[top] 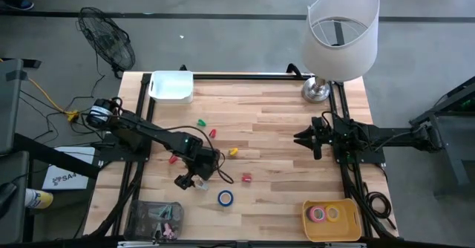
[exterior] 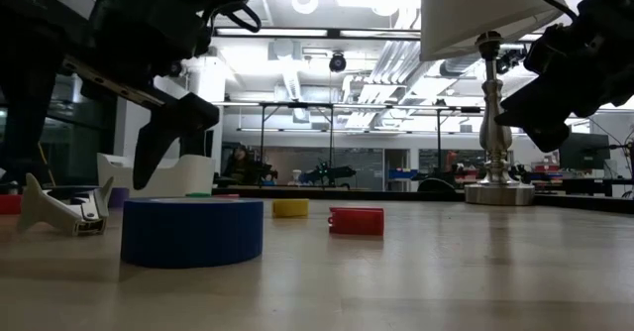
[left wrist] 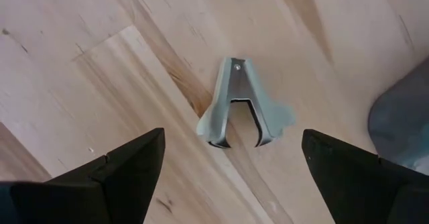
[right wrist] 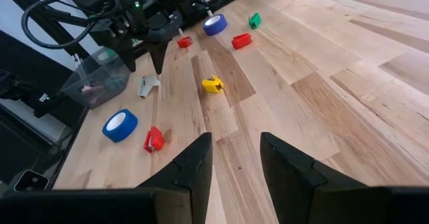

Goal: Pick and place Stapler, Stapler remover, tape
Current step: Put the gray staple remover into the black bin

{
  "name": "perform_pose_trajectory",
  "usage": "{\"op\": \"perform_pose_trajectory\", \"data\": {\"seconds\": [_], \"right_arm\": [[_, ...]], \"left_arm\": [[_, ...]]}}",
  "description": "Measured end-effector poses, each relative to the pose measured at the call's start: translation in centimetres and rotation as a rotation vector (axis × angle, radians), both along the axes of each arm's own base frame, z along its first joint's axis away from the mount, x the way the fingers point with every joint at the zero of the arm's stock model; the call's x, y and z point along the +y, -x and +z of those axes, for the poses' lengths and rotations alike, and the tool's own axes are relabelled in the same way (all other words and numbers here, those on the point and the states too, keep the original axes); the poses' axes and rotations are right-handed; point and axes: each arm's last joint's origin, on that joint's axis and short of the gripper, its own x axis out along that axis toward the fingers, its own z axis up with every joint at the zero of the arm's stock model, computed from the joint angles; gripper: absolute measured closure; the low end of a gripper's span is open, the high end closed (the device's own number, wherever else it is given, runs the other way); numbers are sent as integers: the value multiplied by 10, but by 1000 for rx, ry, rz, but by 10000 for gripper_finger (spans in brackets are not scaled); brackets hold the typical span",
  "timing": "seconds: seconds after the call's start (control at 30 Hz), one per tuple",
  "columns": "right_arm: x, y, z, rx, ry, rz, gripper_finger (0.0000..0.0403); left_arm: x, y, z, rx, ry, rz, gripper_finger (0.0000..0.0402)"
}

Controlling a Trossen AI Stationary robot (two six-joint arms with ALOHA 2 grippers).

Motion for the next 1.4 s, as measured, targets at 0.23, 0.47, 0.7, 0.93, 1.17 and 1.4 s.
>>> {"op": "perform_pose_trajectory", "data": {"seconds": [0.23, 0.47, 0.7, 0.93, 1.17, 1.4], "right_arm": [[0, 0, 0, 1, 2, -4, 285], [0, 0, 0, 2, 3, -10, 285], [0, 0, 0, 2, 4, -14, 285], [0, 0, 0, 2, 5, -14, 285], [0, 0, 0, 2, 6, -13, 285], [0, 0, 0, 3, 6, -13, 285]], "left_arm": [[0, 0, 0, 27, 27, 51, 55], [-3, 0, 1, 56, 53, 132, 55], [-15, 1, 1, 27, 27, 124, 55], [-19, 2, 1, 23, -6, 142, 55], [-19, 2, 0, 11, -40, 153, 55], [-29, 2, -12, 54, -31, 113, 55]]}}
